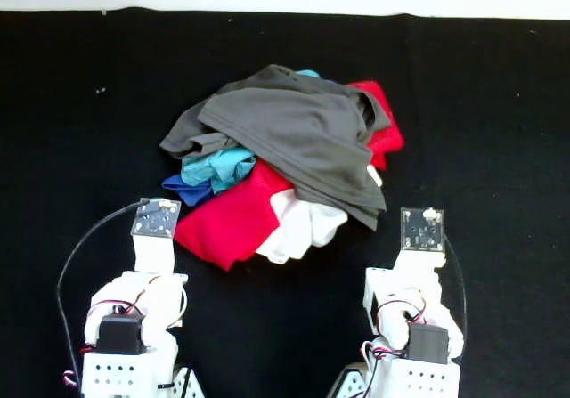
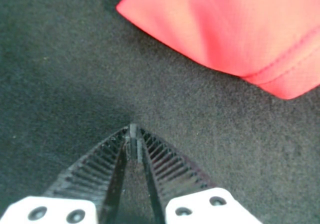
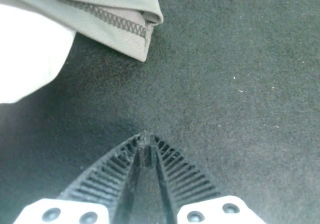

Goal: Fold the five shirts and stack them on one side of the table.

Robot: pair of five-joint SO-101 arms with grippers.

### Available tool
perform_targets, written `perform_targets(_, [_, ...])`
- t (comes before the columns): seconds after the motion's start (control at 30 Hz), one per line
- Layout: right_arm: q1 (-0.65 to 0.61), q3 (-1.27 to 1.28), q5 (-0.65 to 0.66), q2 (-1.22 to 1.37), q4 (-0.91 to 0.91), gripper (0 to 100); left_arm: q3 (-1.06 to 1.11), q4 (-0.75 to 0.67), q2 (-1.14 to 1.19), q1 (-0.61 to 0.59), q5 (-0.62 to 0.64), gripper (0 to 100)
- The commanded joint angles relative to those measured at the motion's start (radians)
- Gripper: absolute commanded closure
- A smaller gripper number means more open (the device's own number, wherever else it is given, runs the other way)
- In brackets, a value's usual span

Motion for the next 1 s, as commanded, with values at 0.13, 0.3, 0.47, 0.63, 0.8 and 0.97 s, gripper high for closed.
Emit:
perform_targets(0.13, [-0.005,0.133,-0.006,-0.004,0.004,99.2,-0.015,-0.249,0.002,-0.084,0.0,99])
perform_targets(0.3, [-0.005,0.133,-0.006,-0.004,0.004,99.2,-0.107,-0.295,0.004,-0.091,0.0,98])
perform_targets(0.47, [-0.005,0.133,-0.006,-0.004,0.004,99.2,-0.285,-0.146,0.004,-0.094,0.005,80])
perform_targets(0.63, [-0.005,0.133,-0.006,-0.004,0.004,99.2,-0.516,-0.166,0.004,-0.108,0.005,63])
perform_targets(0.8, [-0.005,0.133,-0.006,-0.004,0.004,99.2,-0.636,-0.164,0.002,-0.113,0.005,58])
perform_targets(0.97, [-0.005,0.133,-0.006,-0.004,0.004,99.2,-0.639,-0.146,-0.001,-0.137,-0.002,58])
